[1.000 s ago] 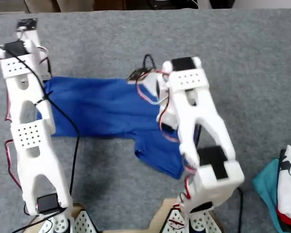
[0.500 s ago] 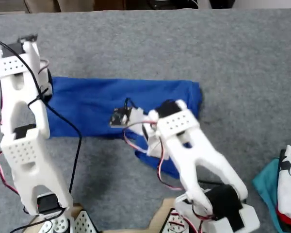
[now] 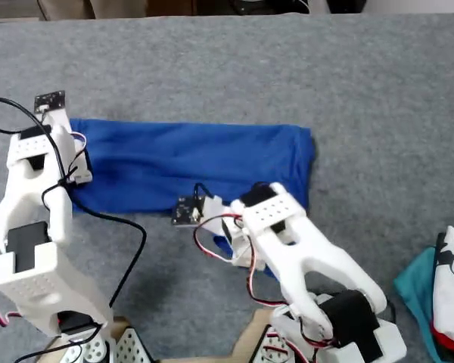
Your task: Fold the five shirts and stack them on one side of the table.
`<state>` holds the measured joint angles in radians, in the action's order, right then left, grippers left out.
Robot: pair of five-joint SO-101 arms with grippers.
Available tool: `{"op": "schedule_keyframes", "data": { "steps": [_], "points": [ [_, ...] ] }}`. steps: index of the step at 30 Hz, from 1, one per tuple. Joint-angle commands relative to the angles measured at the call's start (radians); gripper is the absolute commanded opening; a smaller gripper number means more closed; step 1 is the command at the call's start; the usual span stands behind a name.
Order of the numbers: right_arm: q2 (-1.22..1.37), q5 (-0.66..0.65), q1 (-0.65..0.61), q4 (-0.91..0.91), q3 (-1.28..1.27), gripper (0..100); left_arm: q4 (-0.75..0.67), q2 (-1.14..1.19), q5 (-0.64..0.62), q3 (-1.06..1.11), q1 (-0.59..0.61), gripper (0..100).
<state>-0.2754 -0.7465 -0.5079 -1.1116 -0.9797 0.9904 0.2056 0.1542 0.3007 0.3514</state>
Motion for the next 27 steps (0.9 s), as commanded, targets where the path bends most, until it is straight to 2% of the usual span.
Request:
{"op": "schedule_keyframes", "data": {
  "steps": [1, 10, 17, 24, 27],
  "points": [
    [-0.031, -0.014, -0.013, 0.060, -0.059, 18.5, -0.043, -0.056, -0.028, 0.005, 0.021, 2],
    [-0.027, -0.014, -0.013, 0.100, -0.105, 18.5, -0.041, -0.056, -0.025, 0.005, 0.023, 2],
    [0.113, -0.011, -0.012, 0.080, -0.033, 18.3, -0.035, -0.056, -0.023, 0.006, 0.025, 2],
    [0.266, -0.006, -0.012, 0.023, 0.071, 5.0, -0.038, -0.056, -0.023, 0.006, 0.057, 2],
    [0.277, 0.038, -0.010, 0.018, 0.085, 1.4, -0.040, -0.056, -0.023, 0.006, 0.060, 2]
  ]
}}
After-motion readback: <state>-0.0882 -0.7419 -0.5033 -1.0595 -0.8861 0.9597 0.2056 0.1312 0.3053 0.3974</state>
